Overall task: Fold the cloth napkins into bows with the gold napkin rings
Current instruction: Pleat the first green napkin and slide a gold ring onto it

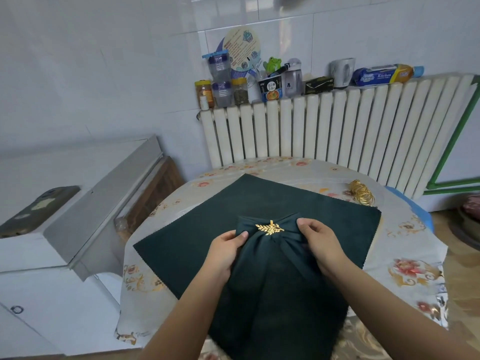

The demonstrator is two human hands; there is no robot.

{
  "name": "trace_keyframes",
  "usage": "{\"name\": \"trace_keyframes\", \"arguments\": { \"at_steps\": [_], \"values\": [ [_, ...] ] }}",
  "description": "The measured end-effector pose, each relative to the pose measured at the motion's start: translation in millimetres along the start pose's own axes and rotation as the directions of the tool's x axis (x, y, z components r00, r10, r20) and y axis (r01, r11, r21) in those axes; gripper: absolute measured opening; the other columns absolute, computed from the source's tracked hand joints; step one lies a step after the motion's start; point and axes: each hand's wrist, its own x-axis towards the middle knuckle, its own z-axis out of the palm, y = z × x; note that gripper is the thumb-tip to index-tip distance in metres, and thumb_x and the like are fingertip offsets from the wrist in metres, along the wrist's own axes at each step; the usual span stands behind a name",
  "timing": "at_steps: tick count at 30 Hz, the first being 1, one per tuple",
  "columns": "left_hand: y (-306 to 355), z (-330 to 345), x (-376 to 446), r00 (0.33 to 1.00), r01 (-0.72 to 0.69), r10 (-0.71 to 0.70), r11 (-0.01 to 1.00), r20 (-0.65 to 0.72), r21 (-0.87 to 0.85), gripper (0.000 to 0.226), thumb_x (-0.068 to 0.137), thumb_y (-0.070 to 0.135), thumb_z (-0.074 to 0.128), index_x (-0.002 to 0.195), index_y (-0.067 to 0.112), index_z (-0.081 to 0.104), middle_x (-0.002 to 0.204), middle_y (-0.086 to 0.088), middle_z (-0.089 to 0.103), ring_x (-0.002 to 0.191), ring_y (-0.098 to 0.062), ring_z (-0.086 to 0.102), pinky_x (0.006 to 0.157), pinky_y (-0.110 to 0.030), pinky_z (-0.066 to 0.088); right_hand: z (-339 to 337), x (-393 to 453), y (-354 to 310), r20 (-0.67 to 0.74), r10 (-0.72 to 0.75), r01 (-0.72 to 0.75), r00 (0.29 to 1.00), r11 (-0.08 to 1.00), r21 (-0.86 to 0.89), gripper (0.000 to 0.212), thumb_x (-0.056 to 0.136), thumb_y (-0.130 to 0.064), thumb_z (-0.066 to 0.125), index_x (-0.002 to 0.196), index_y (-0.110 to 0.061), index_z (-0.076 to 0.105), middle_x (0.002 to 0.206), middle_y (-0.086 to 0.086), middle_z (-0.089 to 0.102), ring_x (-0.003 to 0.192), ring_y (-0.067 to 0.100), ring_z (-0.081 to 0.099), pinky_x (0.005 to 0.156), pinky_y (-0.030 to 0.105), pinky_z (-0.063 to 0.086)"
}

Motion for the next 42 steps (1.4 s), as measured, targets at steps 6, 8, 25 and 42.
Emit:
{"name": "trace_keyframes", "arguments": {
  "at_steps": [6, 8, 25, 42],
  "values": [
    [35, 33, 43, 0.980, -0.167, 0.182, 0.972, -0.080, 0.164, 0.019, 0.092, 0.031, 0.058, 0.102, 0.018, 0.069, 0.100, 0.000, 0.071, 0.095, -0.020, 0.066, 0.091, -0.042, 0.052, 0, 57, -38, -0.092, 0.021, -0.016, 0.996, 0.999, 0.045, 0.019, 0.089, -0.026, 0.063, 0.079, -0.010, 0.067, 0.083, 0.006, 0.068, 0.079, 0.020, 0.063, 0.079, 0.033, 0.054],
    [53, 44, 61, 0.978, -0.199, 0.210, 0.948, -0.015, 0.247, 0.022, 0.093, 0.036, 0.054, 0.099, 0.022, 0.070, 0.097, 0.003, 0.072, 0.094, -0.018, 0.066, 0.089, -0.040, 0.052, 0, 82, -53, -0.129, 0.002, 0.000, 0.992, 1.000, 0.017, 0.018, 0.089, -0.027, 0.063, 0.079, -0.013, 0.066, 0.081, 0.004, 0.068, 0.077, 0.020, 0.063, 0.077, 0.032, 0.053],
    [135, 122, 343, 0.950, -0.277, 0.299, 0.686, 0.087, 0.672, 0.019, 0.092, 0.019, 0.058, 0.111, 0.015, 0.063, 0.101, 0.001, 0.063, 0.099, -0.017, 0.057, 0.082, -0.028, 0.041, 17, 376, -78, -0.067, -0.016, 0.002, 0.998, 0.977, -0.213, 0.040, 0.097, -0.009, 0.044, 0.135, -0.018, 0.050, 0.130, 0.006, 0.057, 0.114, 0.023, 0.054, 0.099, 0.031, 0.044],
    [97, 141, 514, 0.903, -0.304, 0.428, 0.562, 0.044, 0.769, 0.014, 0.087, 0.000, 0.051, 0.095, 0.008, 0.060, 0.095, -0.004, 0.061, 0.087, -0.016, 0.053, 0.071, -0.022, 0.038, 52, 530, -38, 0.137, -0.065, 0.143, 0.989, 0.695, -0.704, 0.060, 0.092, -0.005, 0.043, 0.148, -0.013, 0.022, 0.144, 0.014, 0.023, 0.125, 0.034, 0.038, 0.107, 0.035, 0.033]
  ]
}}
